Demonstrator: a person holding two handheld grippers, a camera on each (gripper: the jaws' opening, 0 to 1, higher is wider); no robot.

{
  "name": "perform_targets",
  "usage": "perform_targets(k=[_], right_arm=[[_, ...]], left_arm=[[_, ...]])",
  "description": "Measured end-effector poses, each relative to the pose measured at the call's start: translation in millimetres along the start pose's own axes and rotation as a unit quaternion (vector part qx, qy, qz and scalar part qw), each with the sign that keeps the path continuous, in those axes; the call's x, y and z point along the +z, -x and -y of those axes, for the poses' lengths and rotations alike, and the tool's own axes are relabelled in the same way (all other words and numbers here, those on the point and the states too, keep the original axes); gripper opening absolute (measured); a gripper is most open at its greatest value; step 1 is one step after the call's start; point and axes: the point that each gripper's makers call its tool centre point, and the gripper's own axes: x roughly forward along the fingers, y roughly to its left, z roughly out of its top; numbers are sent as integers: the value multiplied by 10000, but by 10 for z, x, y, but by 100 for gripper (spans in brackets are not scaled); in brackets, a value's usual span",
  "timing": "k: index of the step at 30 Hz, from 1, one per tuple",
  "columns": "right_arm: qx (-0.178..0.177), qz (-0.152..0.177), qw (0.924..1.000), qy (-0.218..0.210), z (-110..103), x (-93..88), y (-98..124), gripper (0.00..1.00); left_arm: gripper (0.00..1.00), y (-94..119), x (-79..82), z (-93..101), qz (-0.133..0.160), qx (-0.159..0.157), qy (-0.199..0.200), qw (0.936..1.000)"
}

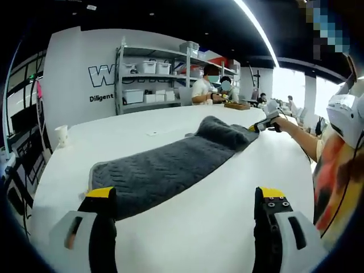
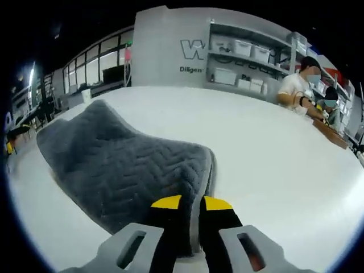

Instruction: Open the folded towel by lifting each exposed corner and separating the folded layers until the towel lies flat within the target outline without major curled edges

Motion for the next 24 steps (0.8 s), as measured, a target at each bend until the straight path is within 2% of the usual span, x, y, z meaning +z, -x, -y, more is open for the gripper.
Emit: perform_targets(k=[8, 17, 24], right_arm=[[-81, 56, 9999, -18, 115, 4, -21, 4], [-364, -72, 9986, 372, 330, 14, -43, 4], [-635, -215, 9964, 516, 616, -5, -29, 4]], left_arm=[[98, 24, 14, -9, 68, 4, 47, 10000], [98, 51, 7, -22, 130, 44, 124, 9998], [98, 63, 9, -25, 116, 37, 154, 9998]])
